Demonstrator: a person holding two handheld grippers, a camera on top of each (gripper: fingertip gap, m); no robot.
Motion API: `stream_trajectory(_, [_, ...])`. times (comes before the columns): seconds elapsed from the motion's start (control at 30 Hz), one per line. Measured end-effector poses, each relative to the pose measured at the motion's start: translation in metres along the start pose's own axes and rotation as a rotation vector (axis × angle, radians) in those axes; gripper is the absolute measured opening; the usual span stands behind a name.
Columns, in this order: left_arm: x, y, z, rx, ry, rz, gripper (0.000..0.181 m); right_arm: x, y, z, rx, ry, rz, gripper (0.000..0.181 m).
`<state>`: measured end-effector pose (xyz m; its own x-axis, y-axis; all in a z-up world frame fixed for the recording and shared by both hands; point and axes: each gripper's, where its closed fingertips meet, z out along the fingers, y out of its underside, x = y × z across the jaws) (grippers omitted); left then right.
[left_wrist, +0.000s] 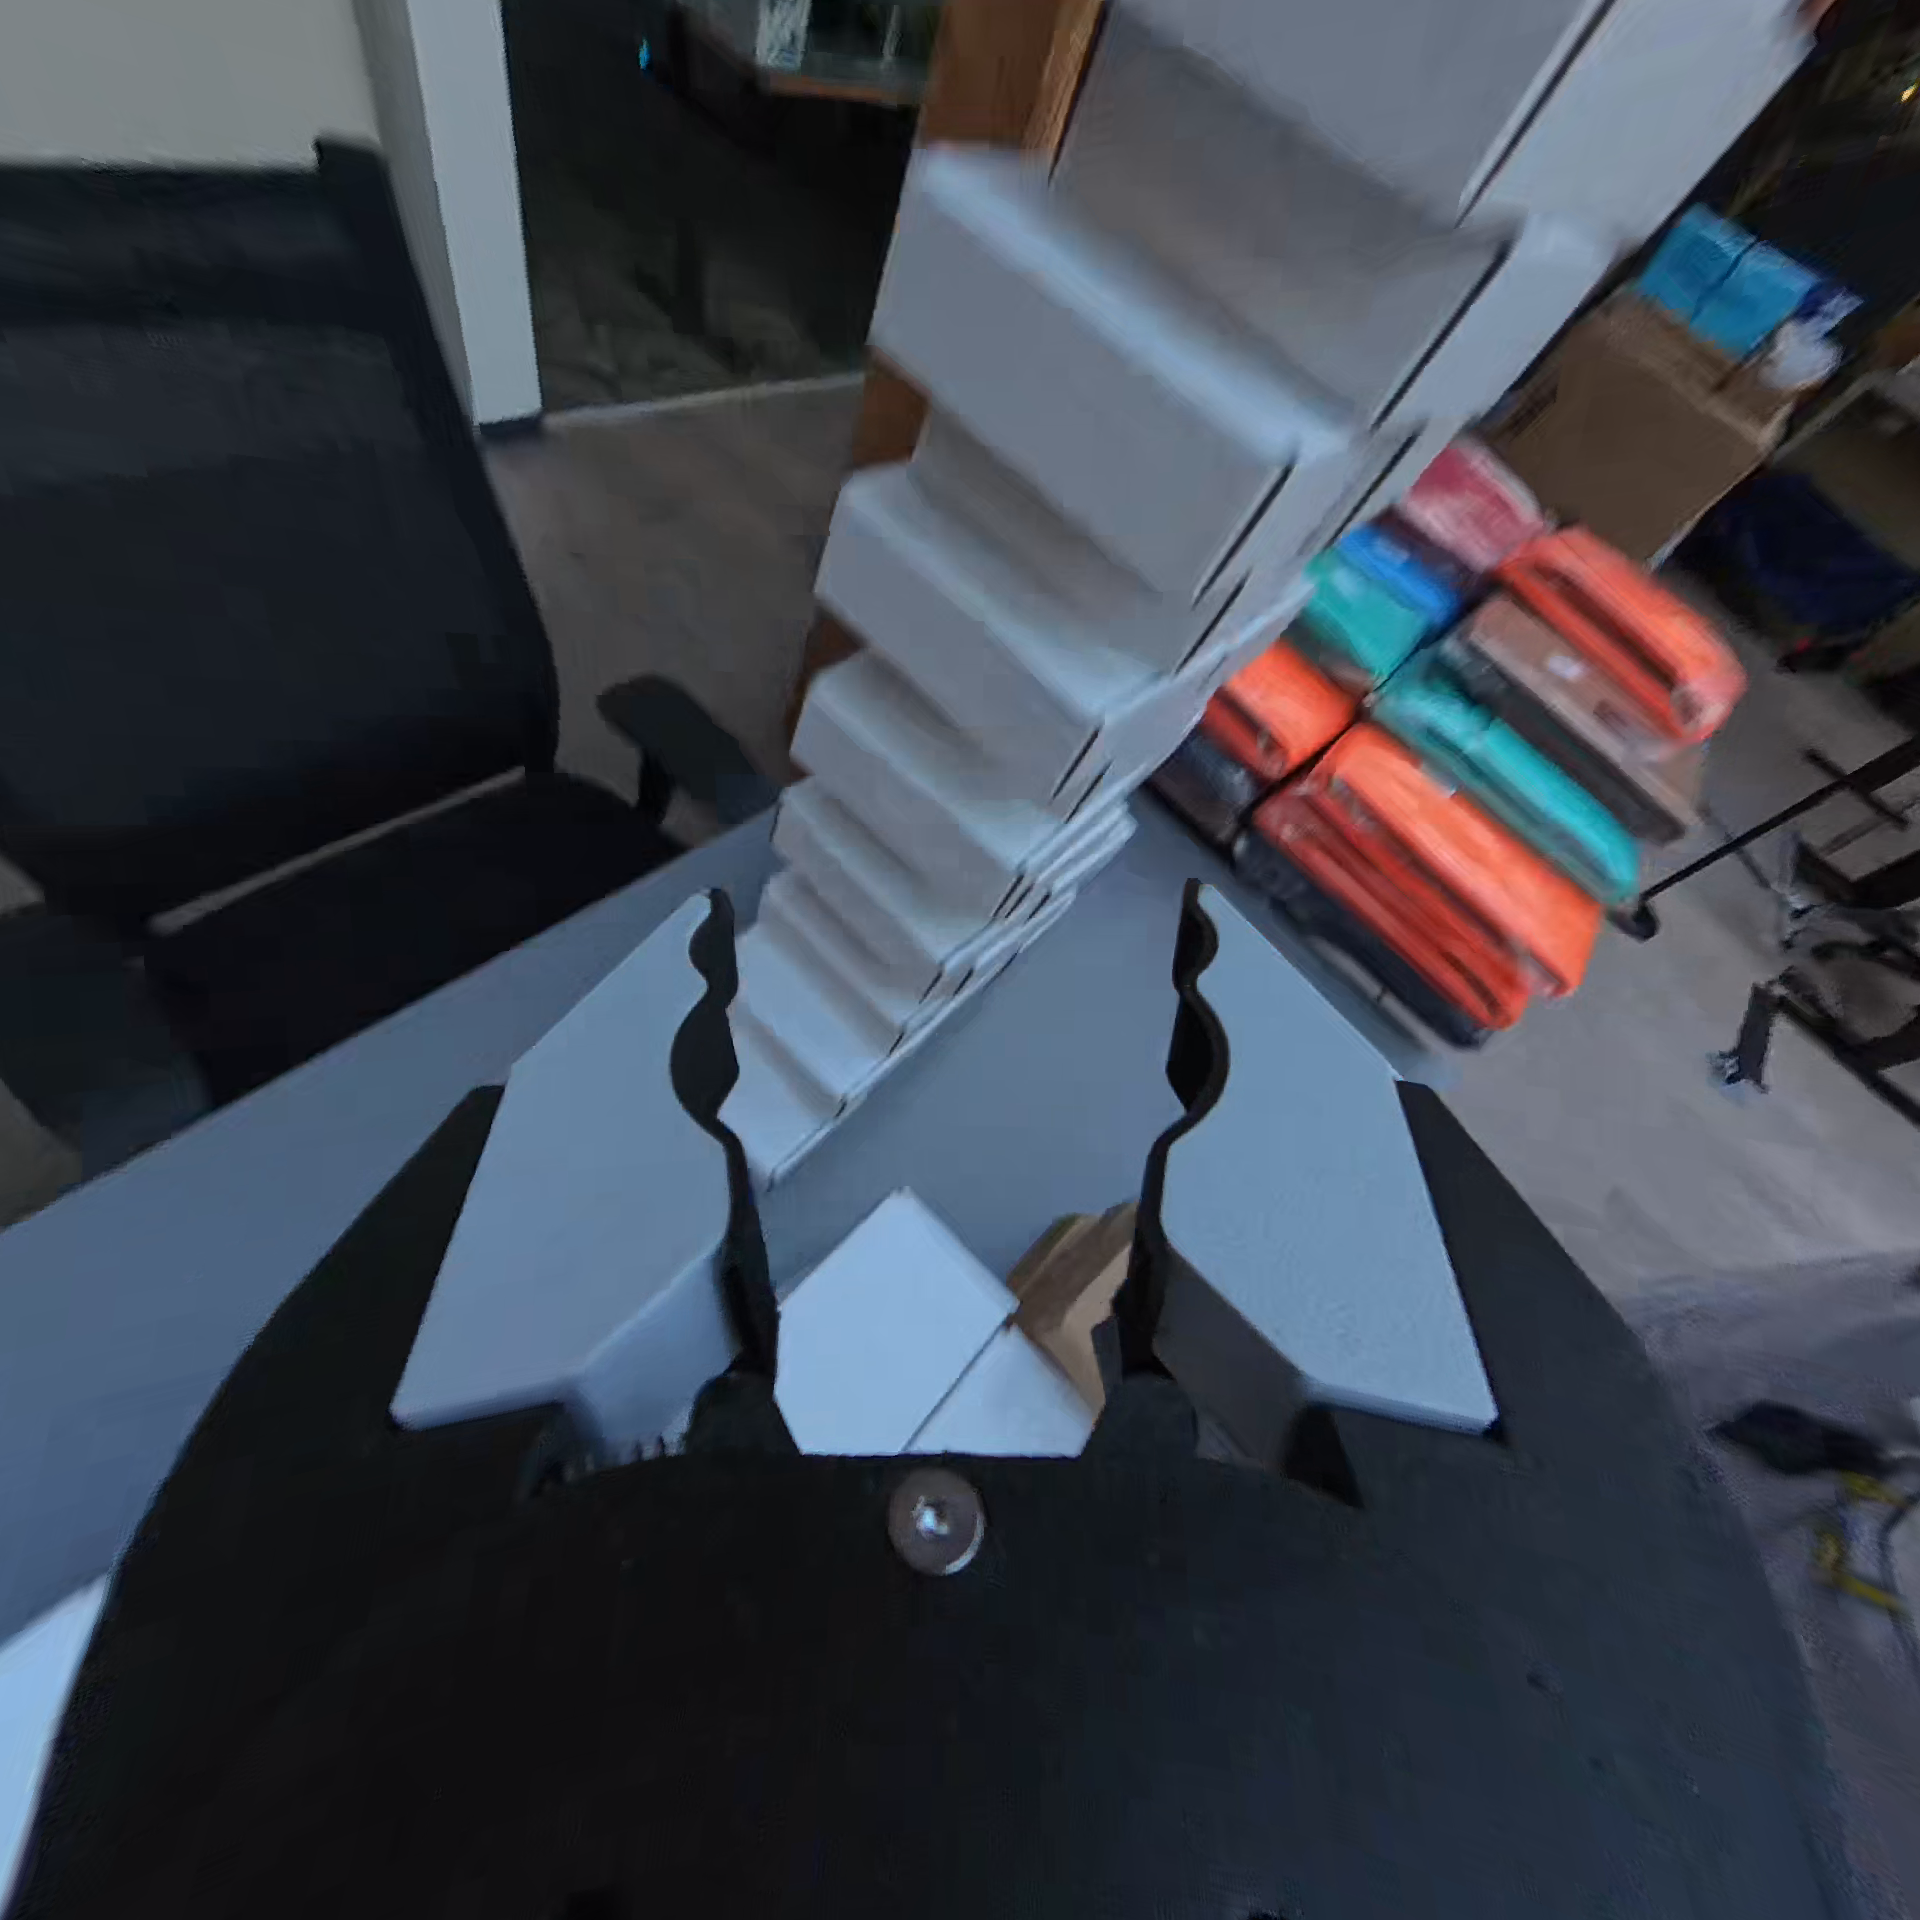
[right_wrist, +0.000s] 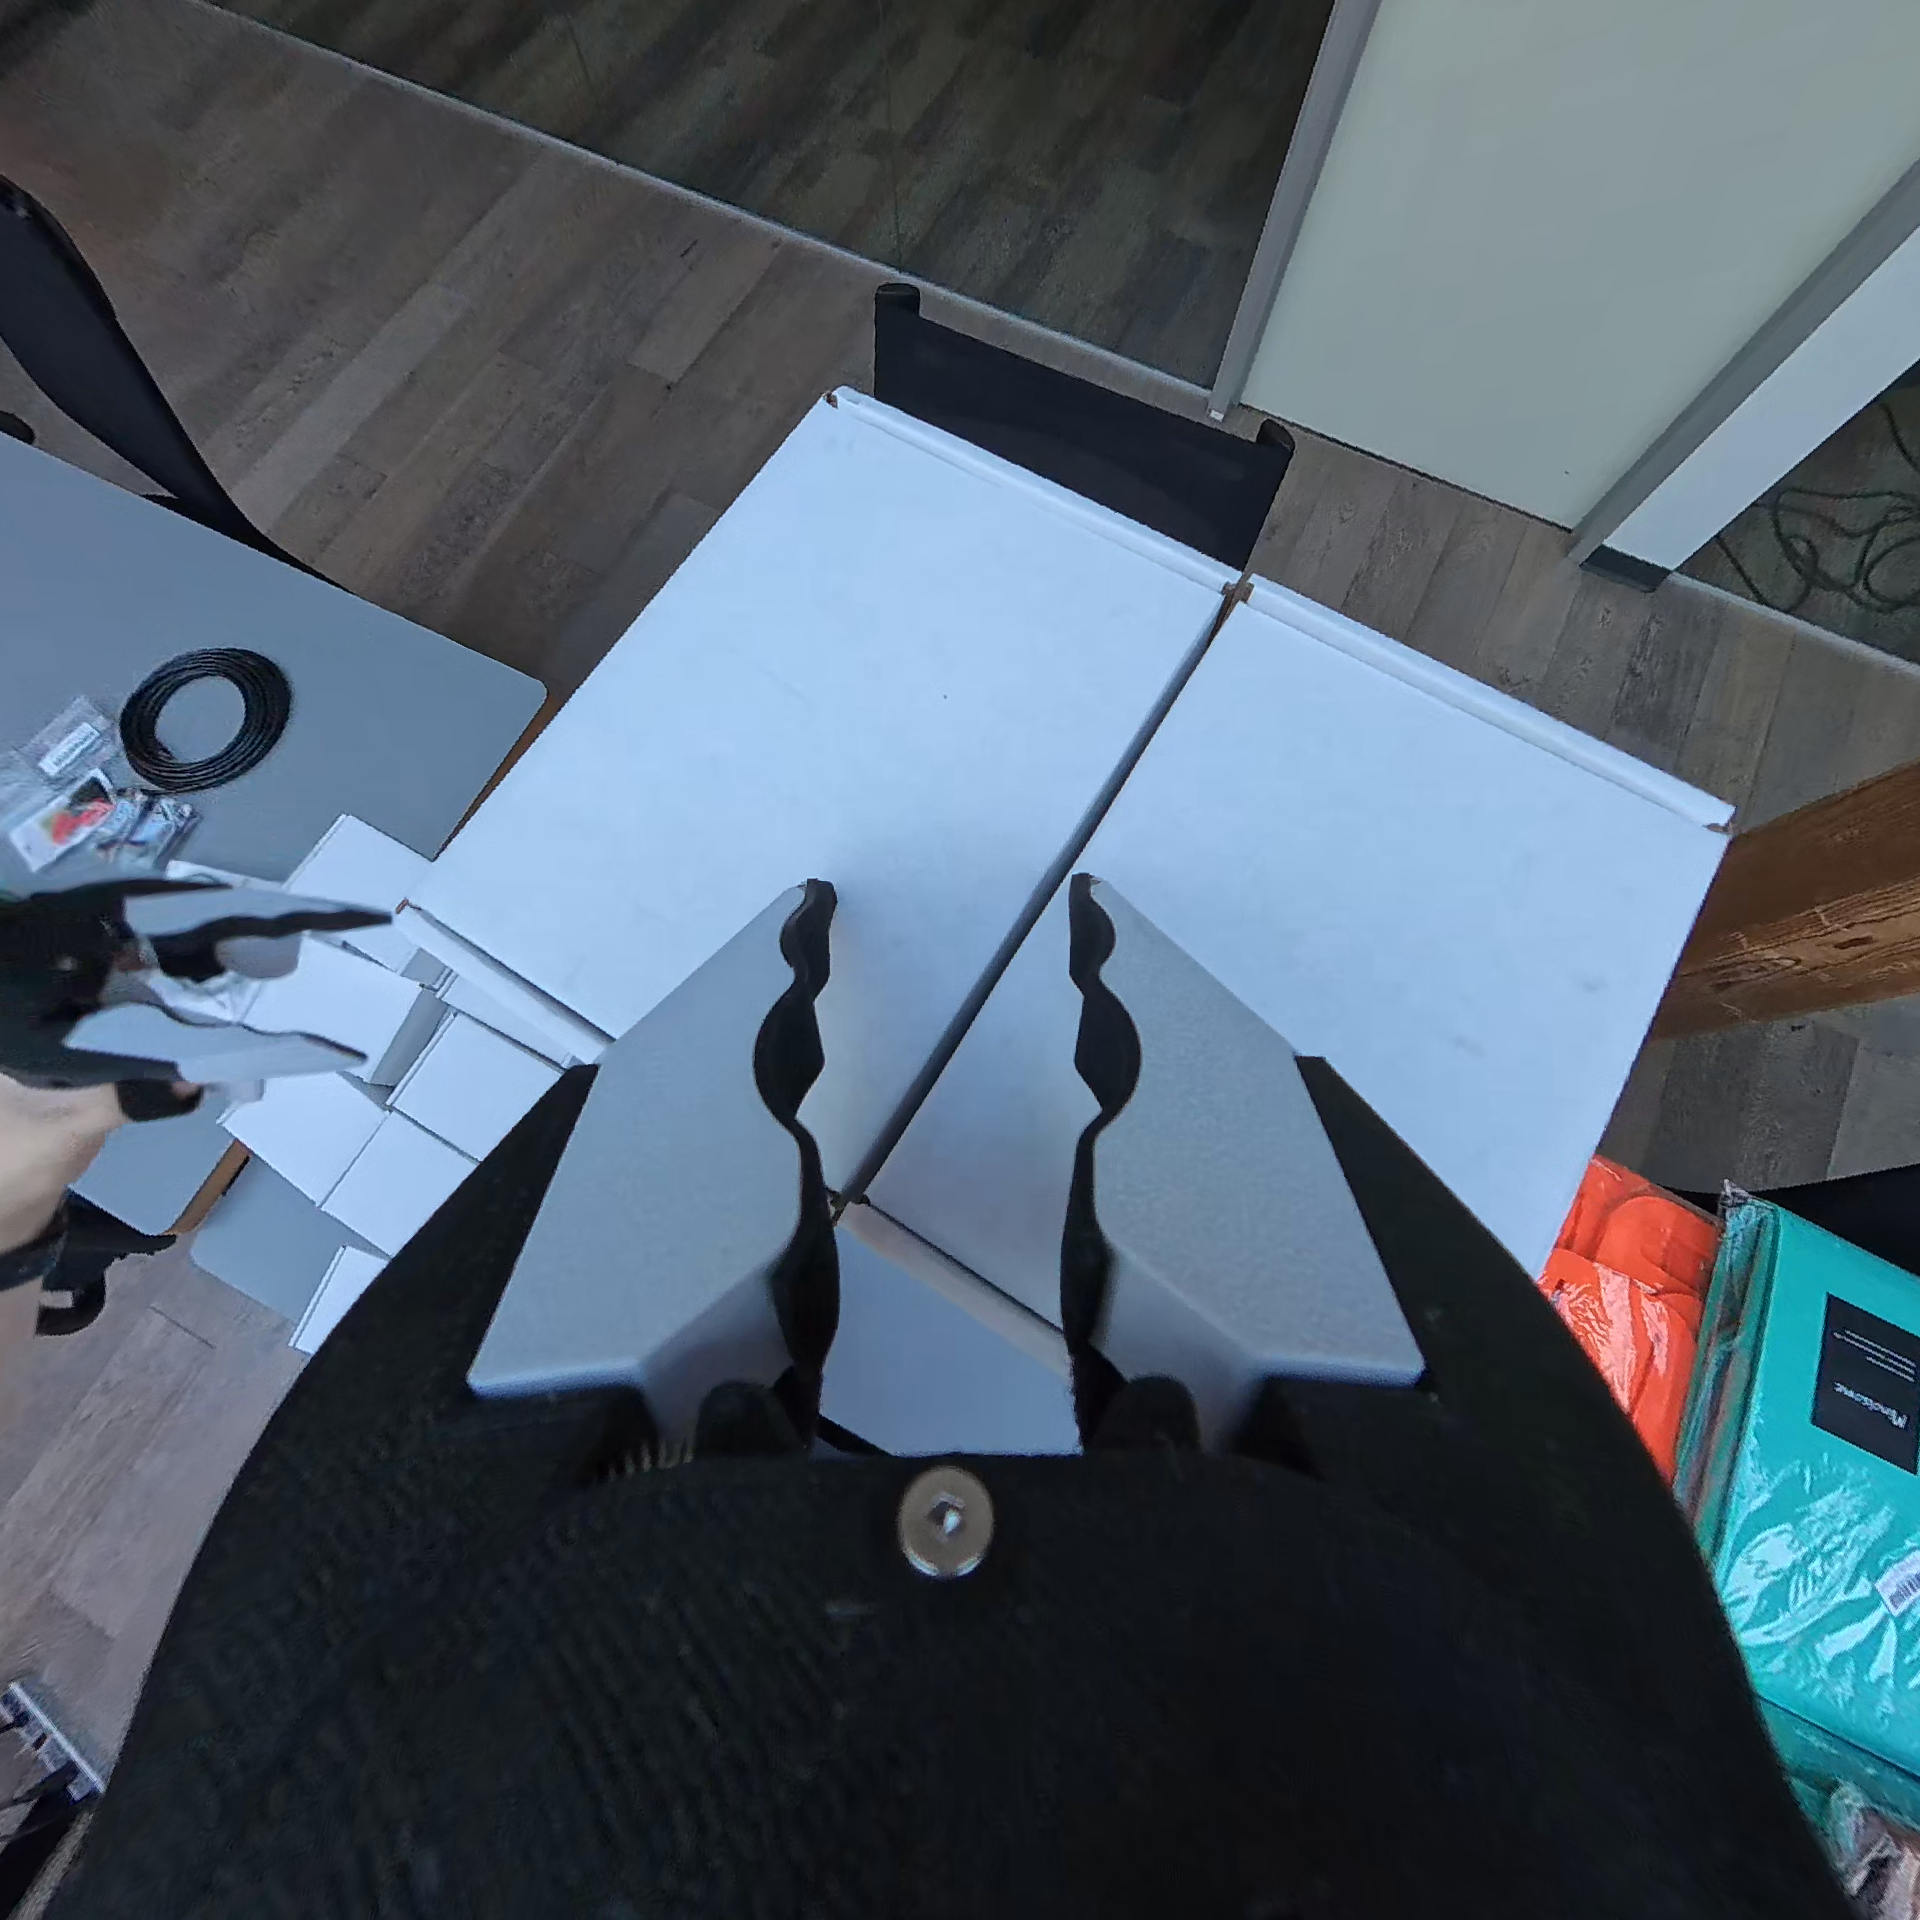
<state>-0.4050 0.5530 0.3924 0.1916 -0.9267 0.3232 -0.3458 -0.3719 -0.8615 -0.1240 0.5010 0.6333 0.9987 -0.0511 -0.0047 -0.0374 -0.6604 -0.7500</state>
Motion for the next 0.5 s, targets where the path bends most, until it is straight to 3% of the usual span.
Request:
stream_trajectory(0.1, [-0.048,0.127,-0.014,-0.128,-0.176,-0.031,0.089,0.000,0.000,0.000,0.003,0.003,-0.002,0.047])
stream_trajectory(0.17, [-0.072,0.194,-0.033,-0.122,-0.231,-0.158,0.088,0.001,0.001,-0.001,-0.003,0.001,0.002,0.047])
stream_trajectory(0.3, [-0.083,0.275,-0.067,0.017,-0.198,-0.358,0.090,0.002,0.002,-0.003,-0.005,0.001,0.005,0.047])
stream_trajectory(0.5, [-0.103,0.404,-0.079,-0.279,-0.414,-0.359,0.111,0.002,0.002,-0.002,0.007,-0.005,0.013,0.047])
